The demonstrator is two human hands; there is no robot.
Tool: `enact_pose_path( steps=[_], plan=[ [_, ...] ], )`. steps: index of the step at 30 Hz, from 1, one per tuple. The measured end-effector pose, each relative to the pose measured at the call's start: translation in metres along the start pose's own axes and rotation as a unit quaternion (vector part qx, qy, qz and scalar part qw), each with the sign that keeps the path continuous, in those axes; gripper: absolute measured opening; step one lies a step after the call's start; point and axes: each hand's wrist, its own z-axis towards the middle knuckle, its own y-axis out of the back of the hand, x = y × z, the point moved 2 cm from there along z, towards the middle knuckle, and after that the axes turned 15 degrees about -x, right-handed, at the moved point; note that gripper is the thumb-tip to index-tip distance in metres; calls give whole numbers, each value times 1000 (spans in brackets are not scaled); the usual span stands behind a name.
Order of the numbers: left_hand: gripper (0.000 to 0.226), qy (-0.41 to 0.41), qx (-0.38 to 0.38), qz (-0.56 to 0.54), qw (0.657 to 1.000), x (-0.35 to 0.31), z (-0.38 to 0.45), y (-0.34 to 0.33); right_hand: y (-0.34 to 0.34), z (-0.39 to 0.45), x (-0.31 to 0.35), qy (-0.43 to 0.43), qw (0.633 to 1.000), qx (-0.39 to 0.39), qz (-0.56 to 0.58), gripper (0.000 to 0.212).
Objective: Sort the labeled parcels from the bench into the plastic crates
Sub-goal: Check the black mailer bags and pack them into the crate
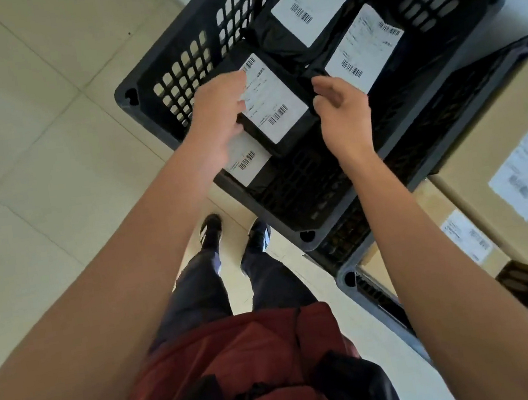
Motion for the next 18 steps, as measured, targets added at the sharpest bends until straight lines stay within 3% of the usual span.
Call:
enact_pose_path(
  steps=[2,6,11,18],
  plan=[
    [17,-58,37,43,997,-5,-6,8,15,-20,5,-10,999,-21,26,35],
    [15,-189,88,142,968,-15,-26,24,43,-62,14,-29,995,-84,54,34],
    [35,-343,197,249,884,-29,-61,28,86,-121,21,-62,974,-203,73,35],
    [41,-487,296,308,762,-29,-123,-4,143,-213,15,-78,945,-306,82,36]
  ],
)
